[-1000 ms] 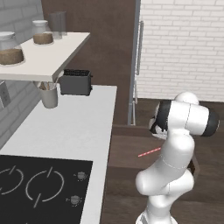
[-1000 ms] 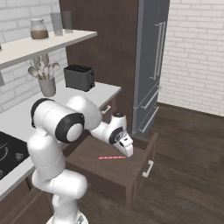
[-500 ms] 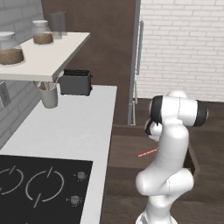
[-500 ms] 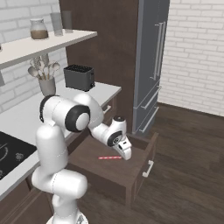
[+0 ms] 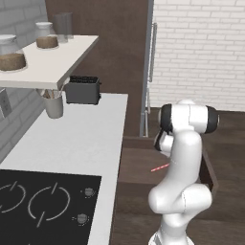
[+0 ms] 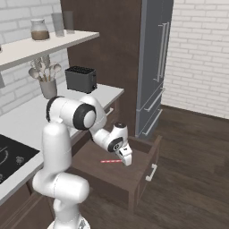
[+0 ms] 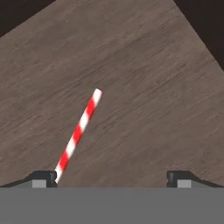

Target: Take a straw from the drawer in front and place it inside the glass cup on the dining counter.

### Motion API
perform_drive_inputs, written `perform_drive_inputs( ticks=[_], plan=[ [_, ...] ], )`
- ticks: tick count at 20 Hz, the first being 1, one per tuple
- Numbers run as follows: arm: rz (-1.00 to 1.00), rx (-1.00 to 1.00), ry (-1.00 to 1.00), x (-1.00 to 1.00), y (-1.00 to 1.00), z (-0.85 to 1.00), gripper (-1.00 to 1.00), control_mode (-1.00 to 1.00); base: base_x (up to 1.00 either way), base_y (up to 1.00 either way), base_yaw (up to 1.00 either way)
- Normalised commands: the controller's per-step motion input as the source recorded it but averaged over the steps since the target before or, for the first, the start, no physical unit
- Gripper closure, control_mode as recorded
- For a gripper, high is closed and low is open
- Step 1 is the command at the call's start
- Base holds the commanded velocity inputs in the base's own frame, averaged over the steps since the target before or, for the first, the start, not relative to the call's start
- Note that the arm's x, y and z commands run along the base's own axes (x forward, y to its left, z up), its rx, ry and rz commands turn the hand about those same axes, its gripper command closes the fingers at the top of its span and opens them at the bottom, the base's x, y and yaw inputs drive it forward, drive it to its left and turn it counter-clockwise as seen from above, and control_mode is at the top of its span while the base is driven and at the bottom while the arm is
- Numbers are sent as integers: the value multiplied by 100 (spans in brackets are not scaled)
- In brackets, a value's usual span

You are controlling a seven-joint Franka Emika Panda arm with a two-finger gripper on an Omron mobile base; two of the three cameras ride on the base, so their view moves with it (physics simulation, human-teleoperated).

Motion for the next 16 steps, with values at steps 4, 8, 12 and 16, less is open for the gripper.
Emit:
perform_drive_inputs(
  ticks=[4,8,12,16],
  plan=[
    [-6,0,0,41,0,-29,-100,-100,0,0,0],
    [-5,0,0,31,0,-27,-100,-100,0,0,0],
    [-5,0,0,26,0,-28,-100,-100,0,0,0],
    [-5,0,0,15,0,-28,-100,-100,0,0,0]
  ],
)
